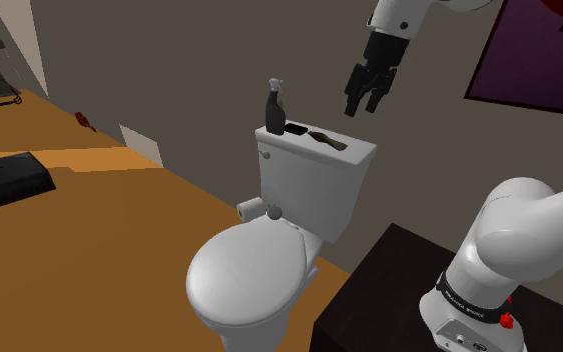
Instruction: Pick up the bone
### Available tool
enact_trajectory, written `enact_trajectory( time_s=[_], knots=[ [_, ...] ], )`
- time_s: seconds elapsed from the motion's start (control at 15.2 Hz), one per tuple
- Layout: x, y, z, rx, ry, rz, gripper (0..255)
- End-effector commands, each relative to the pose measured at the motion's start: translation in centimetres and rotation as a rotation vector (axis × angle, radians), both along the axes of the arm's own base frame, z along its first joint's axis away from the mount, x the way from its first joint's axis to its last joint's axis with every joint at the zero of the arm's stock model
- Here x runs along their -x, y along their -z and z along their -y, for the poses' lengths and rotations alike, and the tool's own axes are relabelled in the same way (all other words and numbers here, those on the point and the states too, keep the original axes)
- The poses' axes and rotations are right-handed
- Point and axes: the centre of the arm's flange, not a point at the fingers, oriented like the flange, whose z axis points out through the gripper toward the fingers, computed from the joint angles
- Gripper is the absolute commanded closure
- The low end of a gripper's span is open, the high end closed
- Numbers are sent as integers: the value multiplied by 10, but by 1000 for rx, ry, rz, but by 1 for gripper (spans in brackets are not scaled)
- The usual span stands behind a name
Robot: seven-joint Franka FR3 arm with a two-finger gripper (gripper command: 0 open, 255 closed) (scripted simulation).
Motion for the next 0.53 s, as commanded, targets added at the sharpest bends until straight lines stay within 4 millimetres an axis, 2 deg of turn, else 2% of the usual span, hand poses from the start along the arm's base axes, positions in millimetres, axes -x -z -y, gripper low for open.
enact_trajectory(
  time_s=[0.0,0.46],
  knots=[
    [0,0,0,0,0,0,0],
    [-61,39,59,26,-20,-39,0]
  ],
)
